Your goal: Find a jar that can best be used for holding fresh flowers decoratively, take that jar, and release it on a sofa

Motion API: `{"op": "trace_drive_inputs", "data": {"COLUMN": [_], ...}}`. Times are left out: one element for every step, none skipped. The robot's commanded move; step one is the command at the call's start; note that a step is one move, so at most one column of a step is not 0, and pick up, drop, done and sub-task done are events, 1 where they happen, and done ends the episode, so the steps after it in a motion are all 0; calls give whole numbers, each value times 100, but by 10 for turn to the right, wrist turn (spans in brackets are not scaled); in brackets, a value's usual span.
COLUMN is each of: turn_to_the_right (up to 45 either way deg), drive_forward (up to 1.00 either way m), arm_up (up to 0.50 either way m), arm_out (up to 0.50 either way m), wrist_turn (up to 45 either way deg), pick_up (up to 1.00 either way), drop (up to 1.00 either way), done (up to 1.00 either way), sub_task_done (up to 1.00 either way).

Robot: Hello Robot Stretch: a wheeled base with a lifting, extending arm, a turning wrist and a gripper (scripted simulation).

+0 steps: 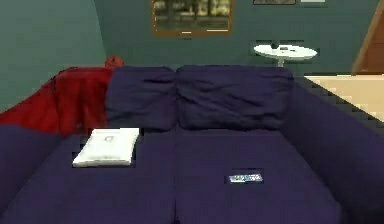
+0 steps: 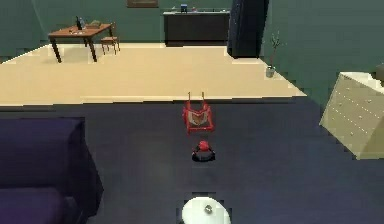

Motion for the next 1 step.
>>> {"op": "trace_drive_inputs", "data": {"turn_to_the_right": [360], "drive_forward": [0], "arm_up": [0], "arm_out": [0], "wrist_turn": [0], "pick_up": [0], "drop": [0], "done": [0], "sub_task_done": [0]}}
